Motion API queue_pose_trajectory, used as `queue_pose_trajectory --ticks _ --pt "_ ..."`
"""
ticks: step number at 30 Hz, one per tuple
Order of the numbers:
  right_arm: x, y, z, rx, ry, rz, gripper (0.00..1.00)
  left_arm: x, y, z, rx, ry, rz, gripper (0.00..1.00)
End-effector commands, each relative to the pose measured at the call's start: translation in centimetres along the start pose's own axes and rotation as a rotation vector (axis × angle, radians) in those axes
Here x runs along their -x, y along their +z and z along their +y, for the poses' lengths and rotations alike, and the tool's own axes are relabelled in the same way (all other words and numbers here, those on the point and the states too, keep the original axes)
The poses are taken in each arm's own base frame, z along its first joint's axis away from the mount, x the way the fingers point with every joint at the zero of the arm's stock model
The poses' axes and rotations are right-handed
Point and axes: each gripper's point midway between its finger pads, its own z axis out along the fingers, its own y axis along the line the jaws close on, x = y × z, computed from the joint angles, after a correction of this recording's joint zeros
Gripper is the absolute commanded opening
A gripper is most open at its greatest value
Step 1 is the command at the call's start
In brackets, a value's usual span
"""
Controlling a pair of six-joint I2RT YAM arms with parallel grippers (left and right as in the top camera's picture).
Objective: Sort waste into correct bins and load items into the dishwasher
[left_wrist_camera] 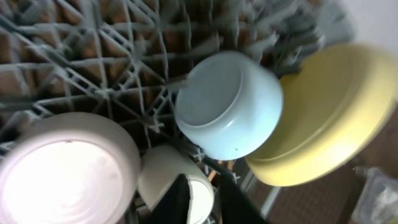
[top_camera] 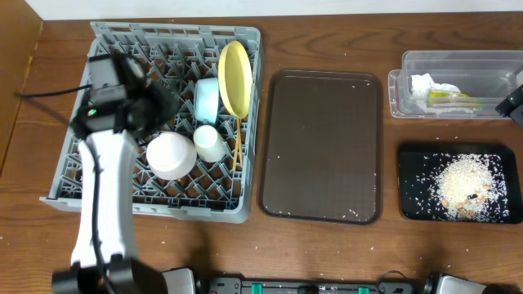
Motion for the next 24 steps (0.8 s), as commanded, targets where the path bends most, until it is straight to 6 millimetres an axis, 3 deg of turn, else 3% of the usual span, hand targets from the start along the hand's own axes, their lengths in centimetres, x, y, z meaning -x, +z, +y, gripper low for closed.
queue_pose_trajectory --ticks 1,5,8,14,21,24 --pt "0.1 0.2 -0.5 -0.02 0.02 -0.003 0.99 -1.3 2.7 -1.0 0.0 0.034 0.065 0.13" --pt "0.1 0.2 -0.5 -0.02 0.02 -0.003 0.99 -1.4 4.3 -2.5 -0.025 0.073 0.063 0.12" --pt "0.1 0.2 -0.5 -0.02 0.02 -0.003 0.99 -0.4 4.6 -3.8 -0.055 0.102 0.007 0.11" --pt "0.1 0.2 -0.5 -0.02 0.02 -0.003 0.99 1.2 4.8 -4.4 -0.052 0.119 -0.072 0.12" --pt "0.1 0.2 -0.5 -0.02 0.02 -0.003 0.99 -1.0 5.0 -2.8 0.0 0.101 0.028 0.12" --pt "0.1 0.2 -0.5 -0.02 0.02 -0.003 0.99 -2.9 1.9 -2.2 0.021 0.099 0.071 0.12"
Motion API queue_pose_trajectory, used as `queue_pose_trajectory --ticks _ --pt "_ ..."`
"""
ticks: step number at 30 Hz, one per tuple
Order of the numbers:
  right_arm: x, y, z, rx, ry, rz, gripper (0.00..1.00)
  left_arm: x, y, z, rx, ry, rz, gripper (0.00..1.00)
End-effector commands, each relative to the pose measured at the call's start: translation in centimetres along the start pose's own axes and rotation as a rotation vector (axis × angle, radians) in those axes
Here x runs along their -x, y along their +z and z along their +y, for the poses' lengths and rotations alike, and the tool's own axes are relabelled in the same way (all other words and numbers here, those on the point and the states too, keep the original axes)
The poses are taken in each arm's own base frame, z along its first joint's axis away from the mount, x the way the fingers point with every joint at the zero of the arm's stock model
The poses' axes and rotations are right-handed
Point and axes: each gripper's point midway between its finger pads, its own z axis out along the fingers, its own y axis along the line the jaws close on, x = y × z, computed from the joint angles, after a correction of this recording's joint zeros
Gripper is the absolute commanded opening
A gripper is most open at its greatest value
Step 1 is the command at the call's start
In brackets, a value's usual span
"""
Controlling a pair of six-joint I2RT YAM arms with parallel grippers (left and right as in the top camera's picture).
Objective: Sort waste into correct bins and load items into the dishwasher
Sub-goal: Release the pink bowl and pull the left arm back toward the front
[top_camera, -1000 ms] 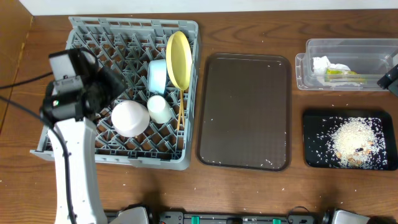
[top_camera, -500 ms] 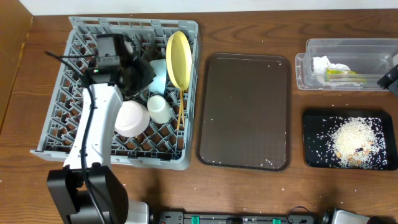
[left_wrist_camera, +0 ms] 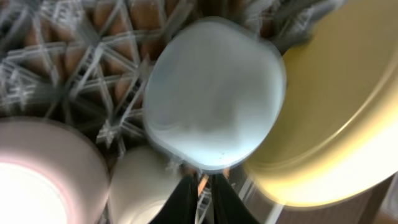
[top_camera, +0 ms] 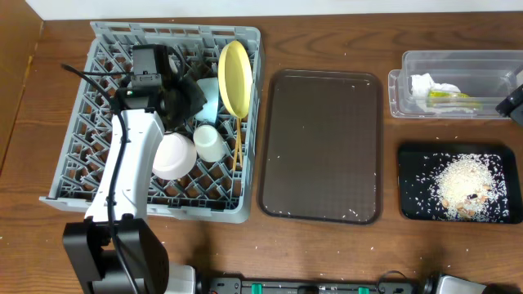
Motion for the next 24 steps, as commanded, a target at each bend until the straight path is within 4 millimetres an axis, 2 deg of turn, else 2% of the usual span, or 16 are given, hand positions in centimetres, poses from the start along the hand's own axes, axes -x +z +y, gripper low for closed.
queue_pose_trajectory --ticks 1,7,13,19,24 --pt "0.1 0.2 -0.5 -0.02 0.02 -0.003 0.99 -1.3 -3.4 0.0 -0.003 0.017 0.0 0.12" --pt "0.1 0.2 -0.5 -0.02 0.02 -0.003 0.99 -4.6 -9.6 -0.5 -0.066 0.086 0.002 0.12" --pt "0.1 0.2 -0.5 -0.02 0.02 -0.003 0.99 -9.3 -14.9 0.9 -0.066 0.124 0.026 0.12" --pt "0.1 0.2 -0.5 -0.02 0.02 -0.003 0.99 -14.3 -18.5 1.5 -0.1 0.217 0.035 0.12" --pt "0.1 0.2 -0.5 -0.02 0.02 -0.003 0.99 -17.3 -20.4 2.2 -0.176 0.271 -0.04 0.13"
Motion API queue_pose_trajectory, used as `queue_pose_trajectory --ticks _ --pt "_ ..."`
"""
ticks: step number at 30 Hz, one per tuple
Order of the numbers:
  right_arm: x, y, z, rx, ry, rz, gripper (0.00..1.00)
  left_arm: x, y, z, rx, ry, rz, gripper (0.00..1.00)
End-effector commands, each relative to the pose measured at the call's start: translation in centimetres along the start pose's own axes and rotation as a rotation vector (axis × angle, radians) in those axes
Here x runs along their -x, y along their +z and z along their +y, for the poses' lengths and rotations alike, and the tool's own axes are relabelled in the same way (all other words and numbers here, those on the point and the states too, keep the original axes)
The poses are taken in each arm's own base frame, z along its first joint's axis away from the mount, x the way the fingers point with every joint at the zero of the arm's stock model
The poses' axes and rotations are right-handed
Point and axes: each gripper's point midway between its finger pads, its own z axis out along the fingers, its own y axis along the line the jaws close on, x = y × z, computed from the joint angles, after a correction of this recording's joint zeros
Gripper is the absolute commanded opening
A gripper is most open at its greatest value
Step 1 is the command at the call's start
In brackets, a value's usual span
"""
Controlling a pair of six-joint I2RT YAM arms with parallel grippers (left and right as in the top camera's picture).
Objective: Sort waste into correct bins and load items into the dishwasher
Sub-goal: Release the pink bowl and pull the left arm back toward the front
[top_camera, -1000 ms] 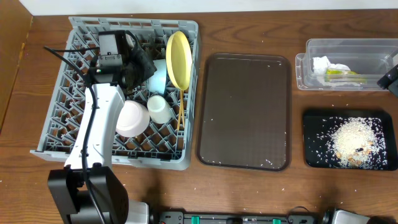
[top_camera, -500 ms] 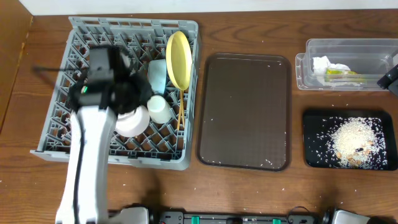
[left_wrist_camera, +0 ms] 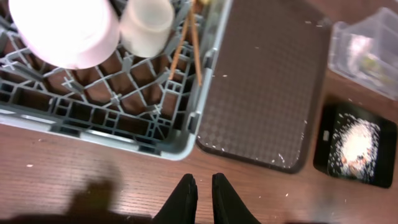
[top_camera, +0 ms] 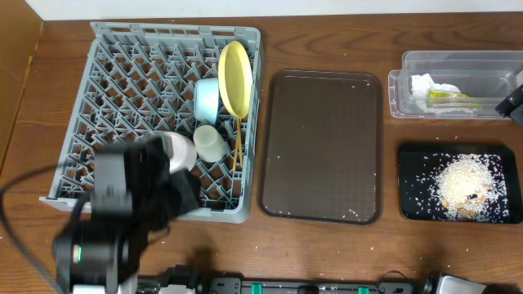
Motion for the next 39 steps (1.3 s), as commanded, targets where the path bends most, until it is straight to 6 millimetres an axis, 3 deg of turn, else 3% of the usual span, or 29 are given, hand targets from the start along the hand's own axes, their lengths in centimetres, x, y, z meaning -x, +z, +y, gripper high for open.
queue_pose_trajectory --ticks 1,3,4,5,6,13,22,27,32,39 --pt "0.1 0.2 -0.5 -0.02 0.02 -0.003 0.99 -2.3 -1.3 0.1 -0.05 0.034 -0.054 0.16" --pt "0.1 0.2 -0.5 -0.02 0.02 -0.003 0.99 -3.4 -2.1 0.5 -0.071 0.006 -0.103 0.29" --pt "0.1 0.2 -0.5 -0.02 0.02 -0.003 0.99 -3.9 -2.4 0.6 -0.081 0.006 -0.12 0.4" --pt "0.1 0.2 -0.5 -0.02 0.02 -0.003 0.99 -4.3 -2.8 0.8 -0.088 0.011 -0.138 0.74" --pt "0.1 0.2 -0.5 -0.02 0.02 -0.003 0.99 -4.6 -3.2 0.8 -0.097 0.016 -0.154 0.81" --pt "0.1 0.2 -0.5 -0.02 0.02 -0.003 0.99 -5.8 -4.5 1.1 -0.126 0.031 -0.212 0.86" --pt "0.1 0.2 -0.5 -0.02 0.02 -0.003 0.99 -7.1 -4.2 1.7 -0.098 0.027 -0.16 0.89" --pt "0.1 0.2 -0.5 -0.02 0.02 -0.003 0.99 -7.2 -3.9 1.9 -0.087 0.128 -0.156 0.93" --pt "0.1 0.2 -0.5 -0.02 0.02 -0.003 0.99 -6.6 -2.2 2.0 -0.078 0.243 -0.159 0.93" --pt "0.1 0.2 -0.5 -0.02 0.02 -0.003 0.99 -3.0 2.0 1.3 -0.105 0.425 -0.305 0.94"
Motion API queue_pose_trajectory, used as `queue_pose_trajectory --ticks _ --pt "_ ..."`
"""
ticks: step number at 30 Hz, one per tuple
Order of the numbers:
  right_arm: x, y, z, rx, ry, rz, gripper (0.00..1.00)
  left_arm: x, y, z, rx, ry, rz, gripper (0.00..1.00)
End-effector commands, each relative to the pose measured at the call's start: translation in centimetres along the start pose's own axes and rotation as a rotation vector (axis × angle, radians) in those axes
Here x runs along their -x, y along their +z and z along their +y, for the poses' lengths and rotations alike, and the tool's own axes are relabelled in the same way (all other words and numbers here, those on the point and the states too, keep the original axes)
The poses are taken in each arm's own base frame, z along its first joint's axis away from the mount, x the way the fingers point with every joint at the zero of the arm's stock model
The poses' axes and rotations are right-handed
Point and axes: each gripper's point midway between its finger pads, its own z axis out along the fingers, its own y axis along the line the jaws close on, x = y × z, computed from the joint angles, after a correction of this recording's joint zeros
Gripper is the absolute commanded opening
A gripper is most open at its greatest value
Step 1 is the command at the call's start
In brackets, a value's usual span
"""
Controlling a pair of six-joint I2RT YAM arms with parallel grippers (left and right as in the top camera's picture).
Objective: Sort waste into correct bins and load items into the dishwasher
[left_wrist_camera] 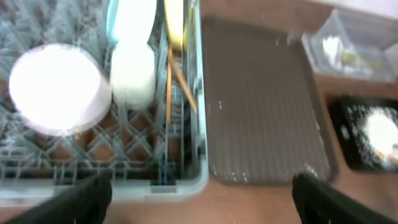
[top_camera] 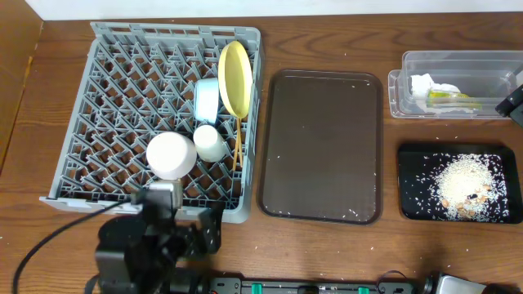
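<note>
The grey dish rack (top_camera: 98,33) holds an upright yellow plate (top_camera: 234,77), a blue bowl (top_camera: 205,102), an upturned white bowl (top_camera: 171,154), a white cup (top_camera: 210,142) and chopsticks (top_camera: 238,143). My left gripper (left_wrist_camera: 202,204) hangs open over the wood just in front of the rack's front wall (left_wrist_camera: 186,180), its fingers (left_wrist_camera: 81,200) spread wide with nothing between them. The left arm (top_camera: 159,237) sits at the table's front edge. Only a dark part of my right gripper (top_camera: 515,102) shows at the far right edge, beside the clear bin.
A bare brown tray (top_camera: 323,147) with a few rice grains lies right of the rack. A clear bin (top_camera: 490,61) holding paper waste stands at the back right. In front of it is a black tray (top_camera: 417,163) with a heap of rice.
My left gripper was shut in front of the rack and now stands wide open. The arm has dropped back toward the table's front edge. The dishes have not moved.
At first my left gripper was shut, low over the rack by the white and blue bowls. Then it was close above the blue bowl. Later it was out in front of the rack, still shut, and now it is open there.
</note>
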Motion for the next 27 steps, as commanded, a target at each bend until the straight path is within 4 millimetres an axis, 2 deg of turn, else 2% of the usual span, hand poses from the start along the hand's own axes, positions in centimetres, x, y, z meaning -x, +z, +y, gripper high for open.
queue_pose_trajectory --ticks 1,7,11,16,27 --pt "0.1 0.2 -0.5 -0.019 0.02 -0.003 0.99 -0.4 2.8 0.6 -0.018 0.151 -0.062 0.94" --pt "0.1 0.2 -0.5 -0.019 0.02 -0.003 0.99 -0.5 5.9 1.4 -0.036 0.225 -0.221 0.94" --pt "0.1 0.2 -0.5 -0.019 0.02 -0.003 0.99 -0.5 7.2 1.7 -0.042 0.28 -0.321 0.94" --pt "0.1 0.2 -0.5 -0.019 0.02 -0.003 0.99 0.6 8.0 2.9 0.015 0.299 -0.454 0.94" --pt "0.1 0.2 -0.5 -0.019 0.02 -0.003 0.99 1.8 9.0 4.8 0.105 0.292 -0.587 0.94"
